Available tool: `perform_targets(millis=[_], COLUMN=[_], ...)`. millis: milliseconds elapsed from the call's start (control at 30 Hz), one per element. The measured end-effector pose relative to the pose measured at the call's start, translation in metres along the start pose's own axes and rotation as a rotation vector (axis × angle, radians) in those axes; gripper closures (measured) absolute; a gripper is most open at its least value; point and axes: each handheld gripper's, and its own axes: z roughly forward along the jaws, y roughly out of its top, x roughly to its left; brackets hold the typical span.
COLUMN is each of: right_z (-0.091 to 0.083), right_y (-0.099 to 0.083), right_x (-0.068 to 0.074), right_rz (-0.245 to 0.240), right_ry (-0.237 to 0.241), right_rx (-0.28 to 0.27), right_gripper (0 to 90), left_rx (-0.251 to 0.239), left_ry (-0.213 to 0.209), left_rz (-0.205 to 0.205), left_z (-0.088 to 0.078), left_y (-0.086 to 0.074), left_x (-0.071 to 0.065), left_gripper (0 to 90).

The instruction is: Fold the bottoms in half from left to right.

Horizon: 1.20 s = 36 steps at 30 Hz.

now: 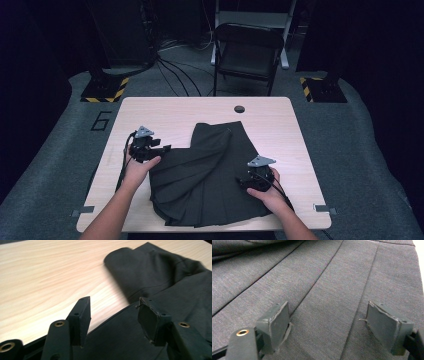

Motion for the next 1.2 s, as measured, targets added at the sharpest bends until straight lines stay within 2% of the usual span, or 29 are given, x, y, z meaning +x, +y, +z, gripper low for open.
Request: perform_targets(millis=[67,133,233,367,400,467,533,633,667,733,800,867,900,1000,1067,1100,1200], right_z=[0.000,0.000,0.000,0.000,0.000,0.000,0.000,0.000,0.000,0.000,0.000,0.000,0.000,0.000,0.000,0.000,0.000], right_y=[0.000,0.000,0.000,0.000,0.000,0.000,0.000,0.000,0.000,0.000,0.000,0.000,0.000,0.000,0.000,0.000,0.000], right_x=[0.000,0.000,0.000,0.000,0.000,0.000,0.000,0.000,0.000,0.000,0.000,0.000,0.000,0.000,0.000,0.000,0.000], right_rz=[0.000,0.000,0.000,0.000,0.000,0.000,0.000,0.000,0.000,0.000,-0.001,-0.004,-0.002,-0.003,-0.002,-0.003,-0.003], right_ry=[0.000,0.000,0.000,0.000,0.000,0.000,0.000,0.000,0.000,0.000,-0.001,-0.001,-0.001,0.000,0.000,0.000,0.000], right_rx=[0.000,0.000,0.000,0.000,0.000,0.000,0.000,0.000,0.000,0.000,0.000,0.001,0.001,0.001,0.001,0.001,0.001], right_gripper=[18.7,18.7,18.7,18.7,18.7,18.7,18.7,18.7,18.7,18.7,18.7,18.7,18.7,18.7,18.7,18.7,18.7], left_rx=[0.002,0.002,0.007,0.005,-0.001,0.000,0.005,0.016,0.041,0.055,0.062,0.061,0.073,0.076,0.094,0.106,0.101], left_ry=[0.009,0.024,0.049,0.051,0.029,0.022,-0.001,-0.005,-0.016,-0.022,-0.022,-0.020,-0.012,-0.015,-0.008,-0.002,0.004], left_rz=[-0.013,-0.034,-0.040,-0.056,-0.072,-0.071,-0.044,-0.023,-0.003,0.004,-0.025,-0.033,-0.021,-0.022,-0.007,0.014,0.022], left_z=[0.000,-0.001,-0.004,-0.006,-0.006,-0.004,0.002,0.008,0.014,0.021,0.027,0.029,0.033,0.037,0.041,0.043,0.045], left_y=[-0.002,-0.008,-0.013,-0.017,-0.018,-0.018,-0.018,-0.018,-0.020,-0.023,-0.028,-0.030,-0.033,-0.036,-0.039,-0.042,-0.046], left_x=[0.003,0.012,0.019,0.024,0.026,0.026,0.020,0.015,0.012,0.012,0.012,0.012,0.012,0.011,0.010,0.008,0.007], left_gripper=[42.3,42.1,41.8,41.4,41.4,40.8,40.5,40.4,40.3,40.5,41.3,41.7,41.7,41.5,41.5,41.5,41.7])
